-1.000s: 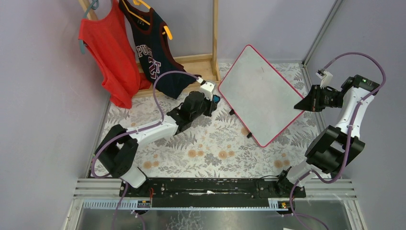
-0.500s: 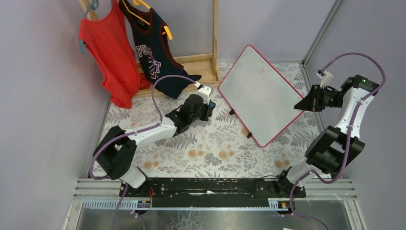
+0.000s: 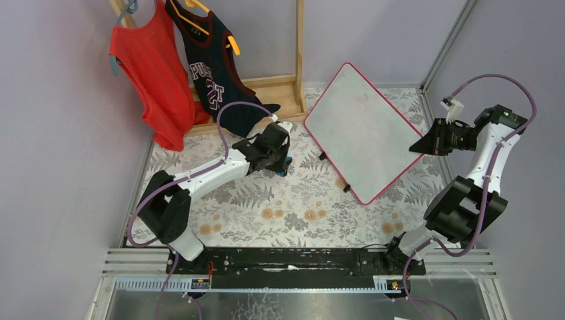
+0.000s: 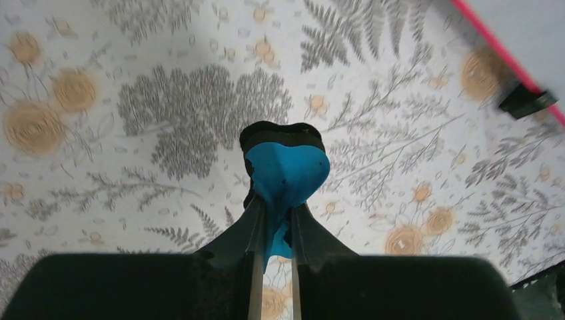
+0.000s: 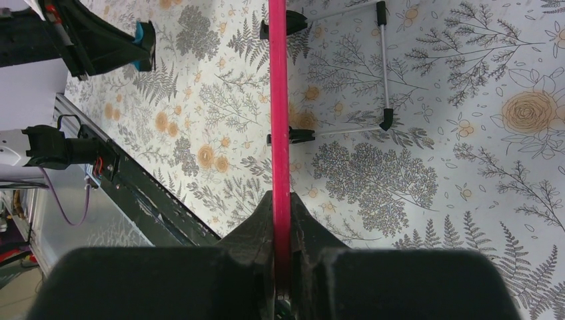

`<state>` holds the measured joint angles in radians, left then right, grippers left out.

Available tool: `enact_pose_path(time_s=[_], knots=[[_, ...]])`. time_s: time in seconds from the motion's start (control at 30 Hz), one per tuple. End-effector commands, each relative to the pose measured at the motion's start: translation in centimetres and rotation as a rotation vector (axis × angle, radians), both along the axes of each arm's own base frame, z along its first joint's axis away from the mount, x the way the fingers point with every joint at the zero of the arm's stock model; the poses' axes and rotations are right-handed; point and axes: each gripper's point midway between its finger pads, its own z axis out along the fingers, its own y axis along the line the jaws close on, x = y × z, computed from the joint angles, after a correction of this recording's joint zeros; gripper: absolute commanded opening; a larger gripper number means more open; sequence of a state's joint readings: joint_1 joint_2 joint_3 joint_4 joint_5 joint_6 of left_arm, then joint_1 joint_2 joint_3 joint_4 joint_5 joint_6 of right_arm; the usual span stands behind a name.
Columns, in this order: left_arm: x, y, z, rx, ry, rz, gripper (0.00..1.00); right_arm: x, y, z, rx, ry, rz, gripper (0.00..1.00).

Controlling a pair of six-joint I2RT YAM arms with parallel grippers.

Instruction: Erase the whiteboard

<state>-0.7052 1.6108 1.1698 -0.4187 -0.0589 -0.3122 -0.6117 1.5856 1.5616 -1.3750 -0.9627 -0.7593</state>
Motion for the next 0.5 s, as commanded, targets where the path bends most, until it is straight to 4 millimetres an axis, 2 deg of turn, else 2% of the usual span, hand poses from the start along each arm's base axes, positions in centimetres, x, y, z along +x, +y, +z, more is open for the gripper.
enact_pose_path(time_s=[0.0, 0.17, 0.47], knots=[[-3.7, 2.2, -2.2, 0.061, 0.151, 0.009, 0.08, -0.2, -0.4, -0.9, -0.072, -0.008, 0.028, 0.01], [-5.5, 3.8, -4.5, 0.103, 0.205, 0.019, 0.09, -0.1, -0.4, -0.9, -0.071, -0.007, 0.028, 0.05], [-6.7, 4.9, -8.4, 0.151, 0.288, 0.016, 0.14, -0.2, -0.3, -0.8, -0.072, -0.013, 0.029, 0.25]])
